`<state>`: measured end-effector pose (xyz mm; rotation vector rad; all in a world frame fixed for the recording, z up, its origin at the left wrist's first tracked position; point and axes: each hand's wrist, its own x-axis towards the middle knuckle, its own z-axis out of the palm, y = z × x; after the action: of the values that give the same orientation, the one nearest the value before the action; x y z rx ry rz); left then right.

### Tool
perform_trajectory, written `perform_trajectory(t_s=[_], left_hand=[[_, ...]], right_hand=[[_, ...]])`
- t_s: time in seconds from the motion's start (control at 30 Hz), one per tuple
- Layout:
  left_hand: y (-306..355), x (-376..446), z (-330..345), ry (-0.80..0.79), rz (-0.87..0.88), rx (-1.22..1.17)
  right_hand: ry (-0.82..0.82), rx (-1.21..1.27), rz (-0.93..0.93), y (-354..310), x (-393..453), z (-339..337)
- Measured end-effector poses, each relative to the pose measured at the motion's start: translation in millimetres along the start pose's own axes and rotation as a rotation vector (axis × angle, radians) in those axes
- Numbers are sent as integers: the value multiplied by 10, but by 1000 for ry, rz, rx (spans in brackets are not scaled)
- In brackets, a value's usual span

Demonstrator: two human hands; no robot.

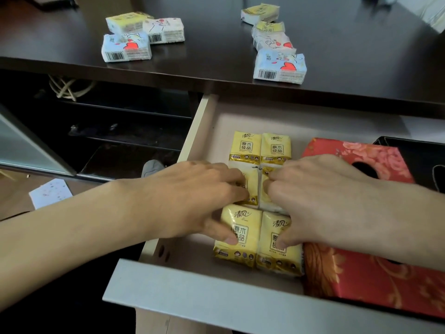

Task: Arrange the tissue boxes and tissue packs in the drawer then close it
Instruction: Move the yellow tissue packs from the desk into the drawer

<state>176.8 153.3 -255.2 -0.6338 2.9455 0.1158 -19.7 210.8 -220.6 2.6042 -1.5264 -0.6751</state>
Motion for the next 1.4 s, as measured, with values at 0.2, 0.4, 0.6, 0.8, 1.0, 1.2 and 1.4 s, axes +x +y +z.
perform_trajectory(t_s=[0.2,0.4,0.6,0.8,1.0,1.2,1.4], left_hand=[[30,-3,64,6,-3,1],[14,25,76,-15,2,-19],[37,29,22,3,9,-40],[-134,105,-168,186,-93,-95],[-307,453,-150,-28,-214,49],[-275,505,-159,-23,-212,0],[-289,494,-225,69,-219,-13]], right_hand=[[9,-41,20,6,25,51],[42,12,18,-30,-18,55],[95,73,36,49,-38,20],[187,237,189,521,105,-80],[-63,285,223,685,361,99],[-35,290,240,692,318,81],[78,346,252,692,232,39]])
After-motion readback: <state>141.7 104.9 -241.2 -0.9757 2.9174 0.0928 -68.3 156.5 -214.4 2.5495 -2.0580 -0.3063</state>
